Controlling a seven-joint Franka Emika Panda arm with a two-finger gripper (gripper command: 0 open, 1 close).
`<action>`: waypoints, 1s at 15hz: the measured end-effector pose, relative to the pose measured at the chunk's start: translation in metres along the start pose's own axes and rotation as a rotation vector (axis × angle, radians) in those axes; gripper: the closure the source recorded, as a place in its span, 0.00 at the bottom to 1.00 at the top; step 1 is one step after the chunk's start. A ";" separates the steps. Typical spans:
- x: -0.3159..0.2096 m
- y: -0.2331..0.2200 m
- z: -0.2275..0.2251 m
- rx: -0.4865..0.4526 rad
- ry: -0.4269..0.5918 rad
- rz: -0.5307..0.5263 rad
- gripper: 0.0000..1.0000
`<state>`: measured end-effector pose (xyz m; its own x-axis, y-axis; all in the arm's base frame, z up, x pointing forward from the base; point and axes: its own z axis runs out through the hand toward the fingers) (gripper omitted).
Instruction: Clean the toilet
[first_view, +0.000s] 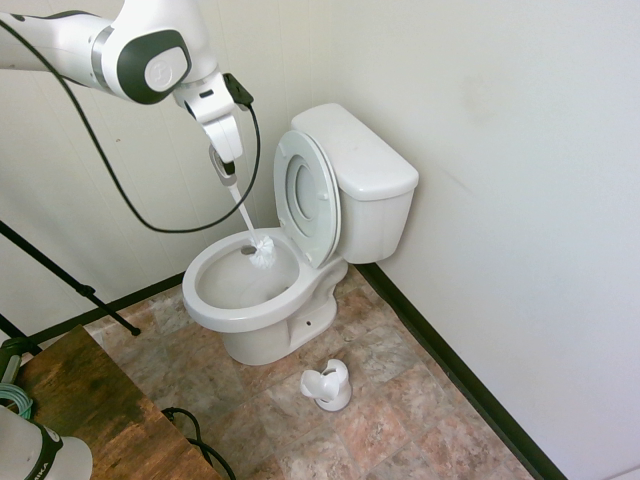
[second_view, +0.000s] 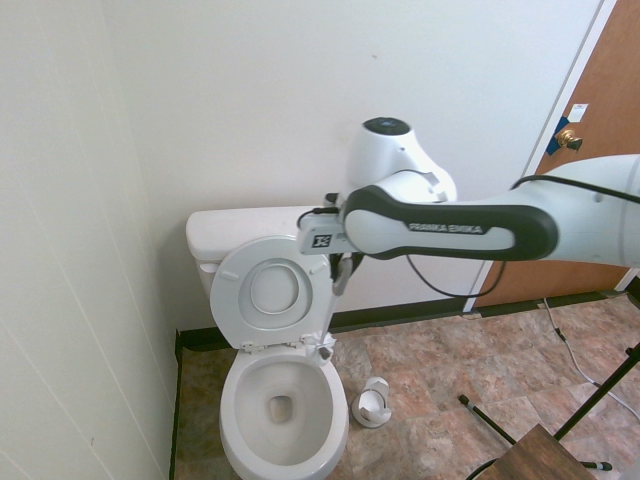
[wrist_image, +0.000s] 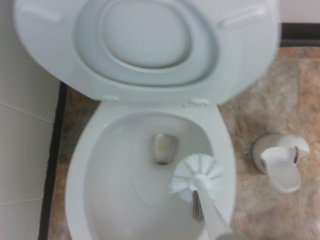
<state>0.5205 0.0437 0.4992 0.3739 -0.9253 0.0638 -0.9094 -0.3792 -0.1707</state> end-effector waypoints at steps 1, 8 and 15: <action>0.021 0.029 -0.005 -0.006 0.003 0.028 1.00; 0.065 0.127 0.075 -0.052 -0.023 0.110 1.00; 0.096 0.108 0.168 -0.082 -0.009 0.173 1.00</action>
<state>0.4883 -0.0850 0.3221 0.2115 -0.9769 0.0313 -0.9721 -0.2135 -0.0972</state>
